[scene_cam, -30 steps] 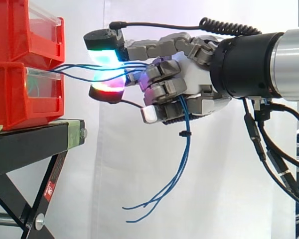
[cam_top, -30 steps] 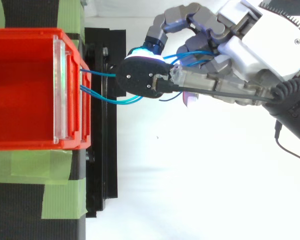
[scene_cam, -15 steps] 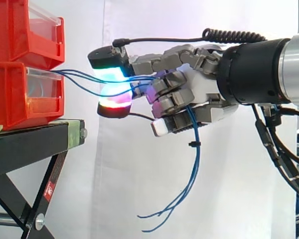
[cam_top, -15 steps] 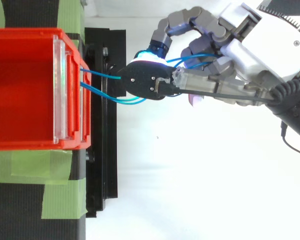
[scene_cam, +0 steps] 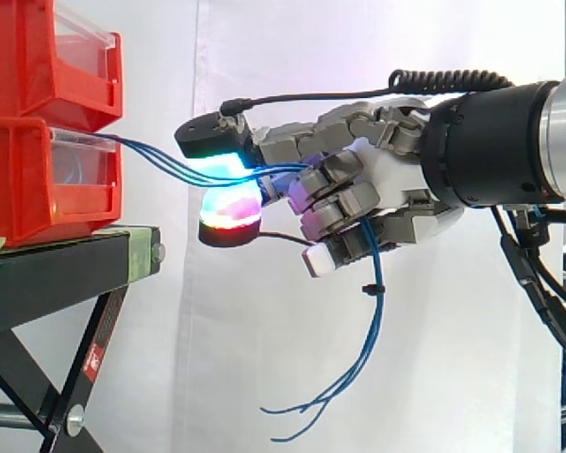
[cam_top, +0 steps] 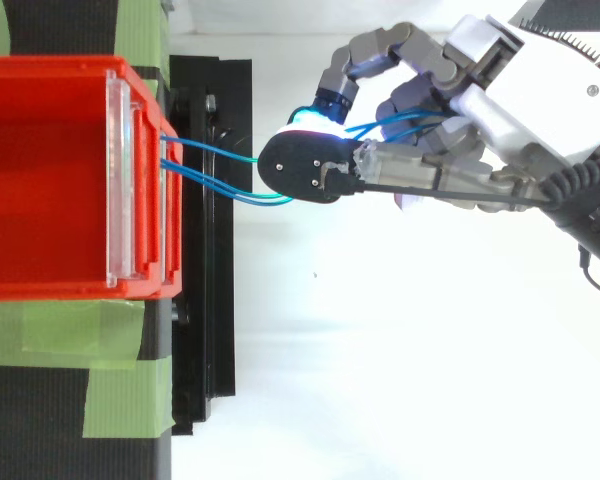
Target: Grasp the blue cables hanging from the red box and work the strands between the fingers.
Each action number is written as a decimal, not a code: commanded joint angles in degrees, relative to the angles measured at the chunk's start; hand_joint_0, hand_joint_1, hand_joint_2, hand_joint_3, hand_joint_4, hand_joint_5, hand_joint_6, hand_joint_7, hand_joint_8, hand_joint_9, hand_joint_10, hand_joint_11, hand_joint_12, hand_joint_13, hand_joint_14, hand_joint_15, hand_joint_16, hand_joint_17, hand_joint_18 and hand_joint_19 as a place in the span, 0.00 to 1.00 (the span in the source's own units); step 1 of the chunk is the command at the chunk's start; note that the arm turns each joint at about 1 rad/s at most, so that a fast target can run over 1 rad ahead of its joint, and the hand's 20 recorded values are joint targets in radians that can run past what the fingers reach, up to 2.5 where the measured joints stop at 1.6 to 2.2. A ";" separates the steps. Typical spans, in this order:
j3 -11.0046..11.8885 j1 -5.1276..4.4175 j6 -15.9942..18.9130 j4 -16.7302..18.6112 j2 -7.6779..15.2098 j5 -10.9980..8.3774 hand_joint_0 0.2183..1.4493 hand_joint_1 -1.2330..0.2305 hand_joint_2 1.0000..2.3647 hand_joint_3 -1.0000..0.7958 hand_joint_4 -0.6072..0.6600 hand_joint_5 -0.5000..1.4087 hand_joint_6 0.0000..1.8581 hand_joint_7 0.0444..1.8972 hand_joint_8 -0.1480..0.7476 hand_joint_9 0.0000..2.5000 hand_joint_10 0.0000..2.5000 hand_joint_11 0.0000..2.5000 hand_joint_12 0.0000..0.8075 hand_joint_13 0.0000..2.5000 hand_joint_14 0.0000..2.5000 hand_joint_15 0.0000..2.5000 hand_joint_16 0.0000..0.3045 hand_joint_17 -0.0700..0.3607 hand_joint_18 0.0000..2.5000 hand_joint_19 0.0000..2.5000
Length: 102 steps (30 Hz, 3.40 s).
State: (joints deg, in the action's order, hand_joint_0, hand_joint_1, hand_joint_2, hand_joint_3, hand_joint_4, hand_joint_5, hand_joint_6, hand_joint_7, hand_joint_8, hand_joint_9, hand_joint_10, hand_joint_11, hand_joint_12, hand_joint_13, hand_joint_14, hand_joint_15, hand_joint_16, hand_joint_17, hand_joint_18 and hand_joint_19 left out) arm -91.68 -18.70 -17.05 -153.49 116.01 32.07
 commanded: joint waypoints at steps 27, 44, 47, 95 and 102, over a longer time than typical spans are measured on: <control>0.02 -0.02 0.00 0.21 -0.09 0.09 0.74 0.42 0.00 0.81 0.70 0.26 0.80 0.51 0.73 0.66 1.00 1.00 0.90 0.79 1.00 0.71 0.85 0.61 1.00 0.24; 4.50 -0.02 0.53 -2.07 -0.09 -0.34 0.74 0.42 0.00 0.81 0.70 0.26 0.80 0.51 0.73 0.66 1.00 1.00 0.90 0.79 1.00 0.71 0.85 0.61 1.00 0.24; 4.59 -0.11 0.70 -2.07 -0.09 -0.34 0.74 0.42 0.00 0.81 0.70 0.26 0.80 0.51 0.73 0.66 1.00 1.00 0.90 0.79 1.00 0.71 0.85 0.61 1.00 0.24; 4.50 -0.11 1.23 -6.56 -2.28 -0.17 0.74 0.42 0.00 0.80 0.70 0.26 0.80 0.51 0.73 0.66 1.00 1.00 0.90 0.79 1.00 0.71 0.85 0.61 1.00 0.24; 4.59 -0.54 4.74 -9.72 -2.28 -0.34 0.74 0.42 0.00 0.80 0.70 0.26 0.80 0.51 0.73 0.66 1.00 1.00 0.90 0.79 1.00 0.71 0.85 0.61 1.00 0.24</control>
State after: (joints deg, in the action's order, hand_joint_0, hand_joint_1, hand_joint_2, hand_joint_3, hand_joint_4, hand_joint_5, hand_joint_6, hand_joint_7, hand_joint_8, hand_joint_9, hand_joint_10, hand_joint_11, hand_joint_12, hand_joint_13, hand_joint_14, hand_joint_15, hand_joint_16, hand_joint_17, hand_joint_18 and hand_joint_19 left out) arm -87.11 -19.05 -13.49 -162.49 113.75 31.75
